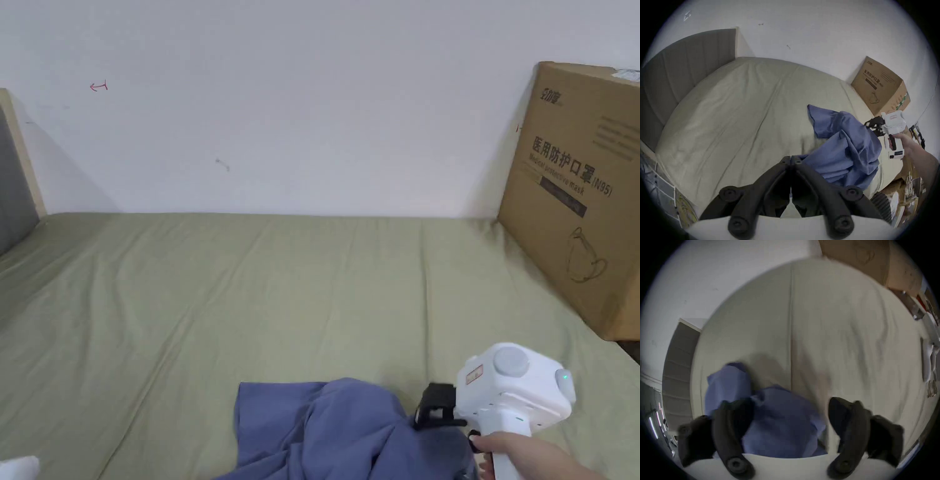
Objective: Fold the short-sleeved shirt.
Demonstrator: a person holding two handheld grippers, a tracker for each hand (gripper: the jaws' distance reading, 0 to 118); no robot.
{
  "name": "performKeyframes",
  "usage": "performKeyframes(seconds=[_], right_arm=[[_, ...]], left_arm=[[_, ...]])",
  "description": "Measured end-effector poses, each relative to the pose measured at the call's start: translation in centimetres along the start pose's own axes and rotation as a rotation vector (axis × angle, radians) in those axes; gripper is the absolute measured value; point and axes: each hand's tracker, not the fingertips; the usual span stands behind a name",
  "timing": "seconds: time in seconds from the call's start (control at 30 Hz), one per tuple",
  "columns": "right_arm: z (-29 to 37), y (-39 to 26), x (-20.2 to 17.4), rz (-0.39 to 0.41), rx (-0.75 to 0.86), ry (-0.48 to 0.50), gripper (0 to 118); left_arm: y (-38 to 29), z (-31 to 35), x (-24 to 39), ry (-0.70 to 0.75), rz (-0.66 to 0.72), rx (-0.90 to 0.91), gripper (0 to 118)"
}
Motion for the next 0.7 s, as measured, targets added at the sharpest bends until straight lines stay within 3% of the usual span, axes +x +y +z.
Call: performKeyframes(seconds=[0.03, 0.07, 0.1, 0.2, 0.27, 0.4, 0.6, 0.7], right_arm=[[-0.2, -0.2, 0.0, 0.010, -0.018, 0.022, 17], [-0.1, -0.4, 0.0, 0.028, -0.030, 0.056, 4], [1.2, -1.0, -0.3, 0.028, 0.024, 0.030, 4], [6.2, -1.4, -0.4, 0.132, 0.209, 0.080, 4], [10.6, -1.4, -0.1, 0.193, 0.280, 0.063, 4], [20.5, -1.4, 1.4, 0.182, 0.404, 0.091, 4], [33.2, -2.2, 1.7, 0.200, 0.581, 0.038, 4], [37.9, -1.3, 2.1, 0.167, 0.666, 0.014, 4]], left_arm=[[-0.1, 0.0, -0.1, 0.001, 0.012, -0.002, 0], [-0.1, 0.2, -0.3, -0.004, 0.022, 0.002, 0], [-0.1, 0.1, -1.6, -0.007, 0.025, 0.007, 0], [1.2, 1.3, -2.6, 0.052, -0.015, 0.069, 0], [2.4, 2.4, -2.2, 0.032, 0.011, 0.101, 0], [6.6, 5.7, -1.9, 0.069, -0.038, 0.194, 0], [14.0, 10.2, -1.1, 0.031, -0.042, 0.319, 0], [16.7, 14.0, 1.5, 0.041, -0.057, 0.383, 0]])
